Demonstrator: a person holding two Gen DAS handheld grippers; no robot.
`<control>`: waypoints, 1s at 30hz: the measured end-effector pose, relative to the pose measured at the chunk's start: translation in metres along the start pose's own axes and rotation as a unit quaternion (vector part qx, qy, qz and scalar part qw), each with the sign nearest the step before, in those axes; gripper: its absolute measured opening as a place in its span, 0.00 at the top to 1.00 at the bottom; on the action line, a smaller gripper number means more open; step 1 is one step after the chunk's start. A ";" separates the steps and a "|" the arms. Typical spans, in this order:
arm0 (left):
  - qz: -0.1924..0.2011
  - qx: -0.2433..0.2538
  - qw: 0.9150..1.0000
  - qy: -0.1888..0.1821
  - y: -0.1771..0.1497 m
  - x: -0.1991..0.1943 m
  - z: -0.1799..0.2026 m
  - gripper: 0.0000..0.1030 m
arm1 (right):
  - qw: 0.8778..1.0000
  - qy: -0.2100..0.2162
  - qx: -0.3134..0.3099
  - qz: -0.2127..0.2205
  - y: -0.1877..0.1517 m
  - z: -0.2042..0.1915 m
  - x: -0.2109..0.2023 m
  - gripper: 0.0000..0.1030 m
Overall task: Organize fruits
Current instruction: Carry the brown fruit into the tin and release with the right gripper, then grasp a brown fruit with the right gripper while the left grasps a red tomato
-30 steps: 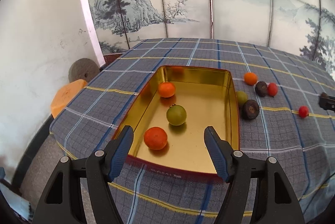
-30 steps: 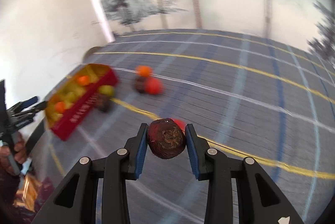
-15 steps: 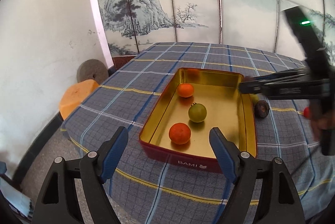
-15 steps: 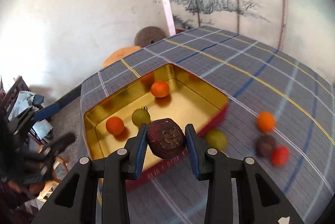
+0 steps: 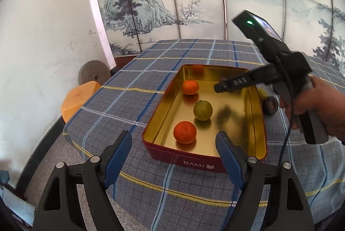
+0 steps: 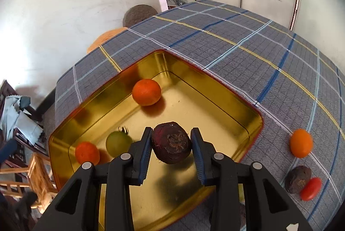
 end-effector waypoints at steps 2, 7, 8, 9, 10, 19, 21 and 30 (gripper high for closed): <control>-0.002 0.007 1.000 0.000 0.000 0.000 0.004 0.22 | 1.000 0.001 0.003 0.001 0.004 0.000 0.004 0.67; -0.008 0.014 1.000 -0.001 -0.002 0.002 0.009 0.22 | 0.998 0.040 0.020 0.052 0.010 -0.004 -0.014 0.46; -0.009 0.014 1.000 -0.002 -0.002 0.001 0.009 0.22 | 0.996 0.043 0.018 0.072 0.009 -0.005 -0.026 0.44; -0.009 0.013 1.000 -0.004 -0.002 0.001 0.009 0.21 | 0.995 0.046 0.015 0.091 0.005 -0.004 -0.041 0.44; -0.008 0.011 1.000 -0.006 -0.002 0.000 0.009 0.21 | 0.993 0.047 0.009 0.106 -0.002 -0.003 -0.056 0.44; -0.019 0.022 0.999 -0.030 -0.006 0.002 0.029 0.19 | 0.995 -0.027 -0.091 0.017 -0.087 0.029 -0.115 0.48; -0.021 0.029 0.999 -0.034 -0.007 -0.001 0.037 0.19 | 0.994 -0.032 -0.105 0.007 -0.090 0.028 -0.112 0.48; -0.010 0.044 0.999 -0.024 -0.001 -0.008 0.043 0.18 | 0.995 -0.022 -0.093 -0.008 -0.086 0.033 -0.069 0.49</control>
Point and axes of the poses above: each gripper's, at about its wrist camera, not at the fingertips, and x roughly the way its jaws point, z to its right, y to its top, the point moved 7 cm from there along x, roughly the way its jaws point, and after that the axes turned 15 degrees about y, right-handed, at the moved point
